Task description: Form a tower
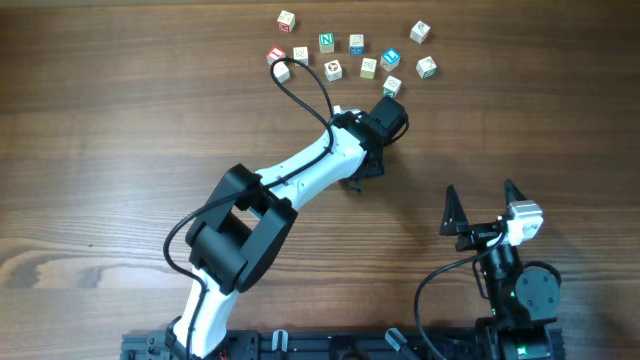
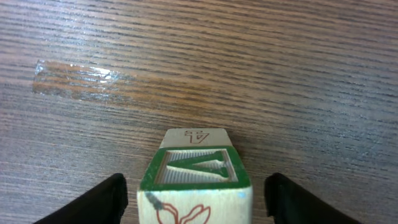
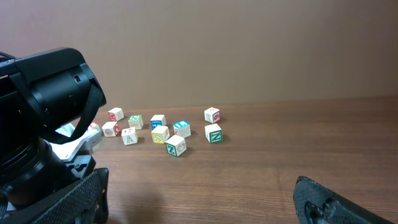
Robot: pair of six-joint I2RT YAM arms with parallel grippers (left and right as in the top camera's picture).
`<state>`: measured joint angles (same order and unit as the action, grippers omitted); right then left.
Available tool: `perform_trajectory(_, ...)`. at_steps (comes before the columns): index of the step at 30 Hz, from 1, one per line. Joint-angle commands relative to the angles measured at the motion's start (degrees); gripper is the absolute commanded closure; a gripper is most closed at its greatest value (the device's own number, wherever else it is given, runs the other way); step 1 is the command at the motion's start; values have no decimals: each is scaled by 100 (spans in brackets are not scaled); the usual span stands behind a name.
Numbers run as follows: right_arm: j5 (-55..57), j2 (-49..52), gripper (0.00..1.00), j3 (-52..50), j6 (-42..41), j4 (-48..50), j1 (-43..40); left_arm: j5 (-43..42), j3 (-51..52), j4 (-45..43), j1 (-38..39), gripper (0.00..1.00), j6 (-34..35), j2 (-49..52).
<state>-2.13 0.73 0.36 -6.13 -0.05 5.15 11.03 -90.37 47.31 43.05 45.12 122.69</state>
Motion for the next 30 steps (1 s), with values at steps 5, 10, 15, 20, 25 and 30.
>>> perform_trajectory(5, -74, -31, 0, -7, 11, 11, -20, -9, 48, 4, -31, 53, 11, 85)
perform_trajectory(10, -74, -31, 0, -7, 11, 13, -20, -7, 48, 4, -31, 61, 9, 85)
perform_trajectory(15, -74, -31, 0, -7, 11, 11, -20, -7, 48, 4, -31, 64, 9, 85)
perform_trajectory(20, -72, -31, 0, -7, 11, 13, -20, -7, 48, 4, -31, 66, 7, 85)
perform_trajectory(25, -74, -31, 0, -7, 11, 13, -20, -26, 48, -7, -31, 67, -125, 85)
perform_trajectory(30, -74, -31, 0, -7, 9, 13, -20, -35, 48, -22, -31, 68, -236, 85)
